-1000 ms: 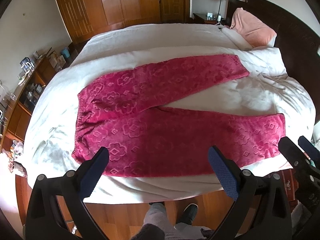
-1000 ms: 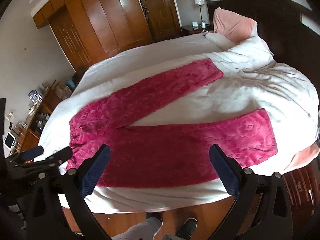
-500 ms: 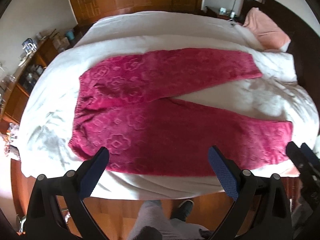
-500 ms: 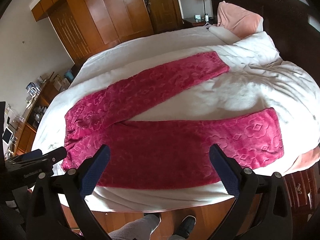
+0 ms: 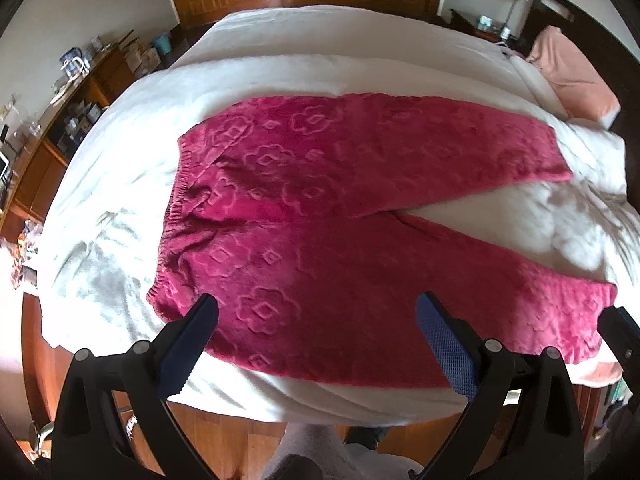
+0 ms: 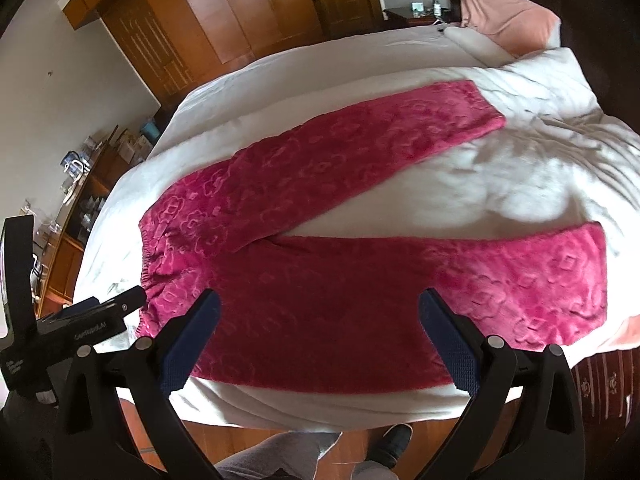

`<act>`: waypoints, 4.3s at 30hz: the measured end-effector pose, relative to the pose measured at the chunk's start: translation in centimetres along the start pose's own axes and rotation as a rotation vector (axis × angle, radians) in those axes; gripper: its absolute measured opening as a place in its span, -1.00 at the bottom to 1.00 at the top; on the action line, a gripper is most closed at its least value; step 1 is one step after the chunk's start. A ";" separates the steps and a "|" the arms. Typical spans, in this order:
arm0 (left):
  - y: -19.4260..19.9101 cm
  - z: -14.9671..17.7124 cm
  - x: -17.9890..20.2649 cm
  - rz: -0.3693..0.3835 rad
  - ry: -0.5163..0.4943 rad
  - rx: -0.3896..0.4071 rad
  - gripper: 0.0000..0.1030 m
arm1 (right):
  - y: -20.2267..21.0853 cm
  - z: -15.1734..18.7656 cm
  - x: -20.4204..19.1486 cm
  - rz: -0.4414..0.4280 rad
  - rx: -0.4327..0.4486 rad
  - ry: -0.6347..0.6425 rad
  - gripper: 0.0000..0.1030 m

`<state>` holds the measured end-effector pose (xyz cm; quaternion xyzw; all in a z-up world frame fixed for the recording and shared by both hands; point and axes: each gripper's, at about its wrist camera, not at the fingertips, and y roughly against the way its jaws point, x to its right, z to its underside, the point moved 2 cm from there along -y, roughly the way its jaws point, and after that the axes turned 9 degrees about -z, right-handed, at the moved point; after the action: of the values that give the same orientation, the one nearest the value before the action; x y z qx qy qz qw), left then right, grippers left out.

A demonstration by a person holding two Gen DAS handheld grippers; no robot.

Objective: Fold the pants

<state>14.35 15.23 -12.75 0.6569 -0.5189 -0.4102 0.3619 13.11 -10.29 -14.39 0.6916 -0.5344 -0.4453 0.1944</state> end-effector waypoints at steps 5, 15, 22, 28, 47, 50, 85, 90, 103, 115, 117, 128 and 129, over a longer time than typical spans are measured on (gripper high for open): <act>-2.6 -2.1 -2.6 -0.033 0.046 -0.027 0.91 | -2.4 -1.1 -1.4 0.005 -0.032 0.015 0.95; -6.4 -5.5 -5.5 -0.044 0.047 -0.043 0.91 | -6.5 -3.8 -2.6 0.061 -0.058 -0.003 0.95; -10.8 -9.5 -9.6 -0.068 0.072 -0.001 0.91 | -9.4 -4.2 -3.2 0.076 -0.106 -0.011 0.95; -16.7 -12.9 -14.4 -0.106 0.149 -0.058 0.91 | -11.1 -4.1 -3.4 0.095 -0.142 -0.019 0.95; -30.9 -21.7 -17.0 0.023 0.026 -0.099 0.81 | -15.1 -2.2 -2.1 0.190 -0.284 -0.077 0.95; -31.9 -22.5 -16.7 0.062 0.020 -0.123 0.50 | -15.3 -2.2 -1.7 0.195 -0.289 -0.082 0.94; -20.7 -16.1 -16.1 0.047 0.230 -0.129 -0.75 | -24.3 -34.8 31.3 0.357 -0.083 -0.346 0.82; -21.1 -15.6 -15.3 0.043 0.240 -0.151 -0.75 | -27.4 -37.4 34.8 0.371 -0.105 -0.451 0.71; -20.3 -15.1 -15.5 0.029 0.243 -0.133 -0.75 | -29.1 -37.0 37.6 0.442 -0.204 -0.495 -0.51; -18.1 -14.5 -18.2 0.074 0.265 -0.048 -0.76 | -18.4 -33.9 35.6 0.425 -0.092 -0.496 -0.90; -17.6 -14.2 -18.7 0.078 0.265 -0.036 -0.76 | -15.8 -32.5 35.3 0.415 -0.063 -0.515 -0.90; -13.9 -11.7 -22.1 0.120 0.225 0.038 -0.76 | -3.0 -21.9 33.1 0.442 0.071 -0.596 -0.90; -13.6 -11.4 -22.2 0.126 0.217 0.042 -0.76 | -1.8 -20.5 33.1 0.440 0.079 -0.613 -0.90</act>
<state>27.30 40.25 -16.82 0.6710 -0.5252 -0.3025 0.4271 32.11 -44.07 -18.43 0.4021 -0.7202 -0.5582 0.0898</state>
